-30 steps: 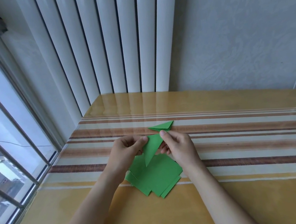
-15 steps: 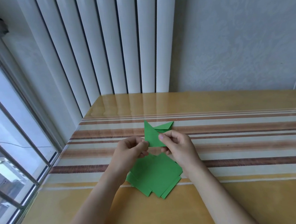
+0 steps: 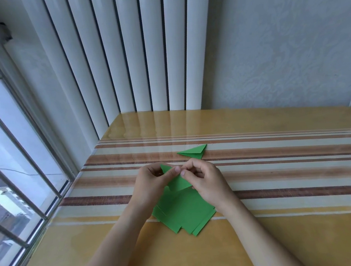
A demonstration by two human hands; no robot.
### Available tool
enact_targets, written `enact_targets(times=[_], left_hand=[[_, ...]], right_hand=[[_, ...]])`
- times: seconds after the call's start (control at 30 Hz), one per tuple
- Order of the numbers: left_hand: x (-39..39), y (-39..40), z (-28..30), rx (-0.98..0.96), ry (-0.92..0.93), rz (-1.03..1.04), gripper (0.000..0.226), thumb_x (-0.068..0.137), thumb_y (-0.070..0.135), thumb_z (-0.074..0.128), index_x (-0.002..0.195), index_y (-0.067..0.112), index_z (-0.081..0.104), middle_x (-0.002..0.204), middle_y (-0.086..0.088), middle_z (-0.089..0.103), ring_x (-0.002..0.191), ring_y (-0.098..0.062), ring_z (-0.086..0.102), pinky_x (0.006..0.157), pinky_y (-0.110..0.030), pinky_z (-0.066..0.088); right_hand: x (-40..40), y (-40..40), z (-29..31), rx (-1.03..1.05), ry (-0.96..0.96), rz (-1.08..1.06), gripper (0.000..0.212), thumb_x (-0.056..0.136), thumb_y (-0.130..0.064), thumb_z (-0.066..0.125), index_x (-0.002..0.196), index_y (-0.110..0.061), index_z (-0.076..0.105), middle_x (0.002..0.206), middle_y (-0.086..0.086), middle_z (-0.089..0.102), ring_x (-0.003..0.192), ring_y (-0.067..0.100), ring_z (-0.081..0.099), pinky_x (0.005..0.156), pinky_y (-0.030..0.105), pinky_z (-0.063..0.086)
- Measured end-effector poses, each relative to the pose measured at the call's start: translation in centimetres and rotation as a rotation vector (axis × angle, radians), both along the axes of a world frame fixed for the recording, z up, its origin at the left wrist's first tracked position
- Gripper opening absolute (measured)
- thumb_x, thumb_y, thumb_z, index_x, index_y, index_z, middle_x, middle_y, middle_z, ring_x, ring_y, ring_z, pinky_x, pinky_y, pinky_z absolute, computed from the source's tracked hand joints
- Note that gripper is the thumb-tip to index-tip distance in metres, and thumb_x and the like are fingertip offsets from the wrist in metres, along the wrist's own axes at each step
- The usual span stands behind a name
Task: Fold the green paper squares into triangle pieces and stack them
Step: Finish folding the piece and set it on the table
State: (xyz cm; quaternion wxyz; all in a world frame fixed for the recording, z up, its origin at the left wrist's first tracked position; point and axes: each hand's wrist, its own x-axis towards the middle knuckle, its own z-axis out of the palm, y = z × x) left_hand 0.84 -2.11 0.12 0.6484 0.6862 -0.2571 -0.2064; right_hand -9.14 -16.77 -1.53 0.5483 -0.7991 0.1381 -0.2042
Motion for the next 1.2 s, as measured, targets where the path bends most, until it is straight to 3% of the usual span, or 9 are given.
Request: enact_targets(times=[0.1,0.2,0.3,0.5,0.7,1.0,1.07,1.2], left_hand=[[0.1,-0.2,-0.4,-0.008,-0.03,0.038,0.016,0.087,0.028,0.08,0.085,0.012,0.08,0.079,-0.01,0.077,0.071,-0.019,0.07,0.068,-0.034,0.056],[0.5,-0.1,-0.6,-0.02,-0.057,0.148,0.022,0.085,0.028,0.082,0.083,0.007,0.078,0.071,-0.007,0.074,0.064,-0.011,0.064,0.06,-0.02,0.05],[0.5,-0.2,-0.6,-0.034,-0.082,0.148,0.014,0.086,0.02,0.082,0.082,0.006,0.079,0.07,-0.003,0.076,0.063,-0.006,0.068,0.06,-0.017,0.053],[0.0,-0.4,-0.7,0.014,-0.155,0.048,0.009,0.087,0.024,0.081,0.081,0.017,0.081,0.074,-0.002,0.077,0.068,-0.007,0.068,0.065,-0.025,0.055],[0.2,-0.4,-0.7,0.046,-0.186,0.101,0.017,0.085,0.031,0.083,0.078,0.016,0.08,0.073,-0.004,0.076,0.069,-0.016,0.069,0.07,-0.041,0.058],[0.4,-0.3,-0.4,0.011,-0.164,0.194,0.027,0.076,0.04,0.083,0.076,0.014,0.078,0.066,-0.006,0.073,0.06,-0.013,0.066,0.062,-0.032,0.054],[0.4,-0.2,-0.4,0.005,-0.171,0.211,0.026,0.077,0.04,0.082,0.075,0.015,0.077,0.066,-0.005,0.073,0.06,-0.012,0.065,0.061,-0.03,0.053],[0.8,-0.1,-0.5,-0.02,-0.155,0.238,0.02,0.083,0.031,0.083,0.076,0.013,0.076,0.068,-0.006,0.073,0.061,-0.015,0.065,0.065,-0.035,0.056]], right_hand=[[-0.1,0.0,0.1,-0.056,-0.002,-0.043,0.014,0.098,-0.023,0.069,0.084,-0.022,0.069,0.07,-0.013,0.058,0.067,0.005,0.05,0.064,0.028,0.041],[-0.2,-0.1,0.2,-0.06,-0.007,-0.096,0.016,0.096,-0.021,0.069,0.081,-0.021,0.068,0.075,-0.006,0.065,0.071,0.009,0.056,0.066,0.035,0.047],[-0.2,-0.2,0.0,-0.053,0.0,-0.101,0.014,0.095,-0.022,0.07,0.081,-0.023,0.07,0.08,-0.003,0.069,0.074,0.01,0.06,0.071,0.04,0.053],[-0.2,0.0,0.1,-0.083,-0.003,-0.061,0.009,0.097,-0.027,0.072,0.089,-0.025,0.076,0.077,-0.009,0.068,0.07,0.003,0.057,0.065,0.024,0.046],[-0.2,0.0,0.2,-0.124,-0.026,-0.091,0.009,0.096,-0.027,0.074,0.089,-0.024,0.078,0.078,-0.007,0.072,0.069,0.003,0.059,0.063,0.022,0.046],[-0.1,-0.4,0.0,-0.146,0.053,-0.164,0.014,0.098,-0.028,0.071,0.086,-0.022,0.074,0.07,-0.014,0.064,0.065,-0.001,0.055,0.06,0.016,0.042],[-0.1,-0.5,0.1,-0.134,0.058,-0.172,0.014,0.098,-0.028,0.07,0.086,-0.023,0.074,0.071,-0.013,0.066,0.067,0.001,0.058,0.061,0.018,0.045],[-0.4,-1.6,0.2,-0.037,0.09,-0.202,0.014,0.1,-0.03,0.068,0.088,-0.026,0.073,0.073,-0.007,0.069,0.076,0.019,0.071,0.075,0.043,0.062]])
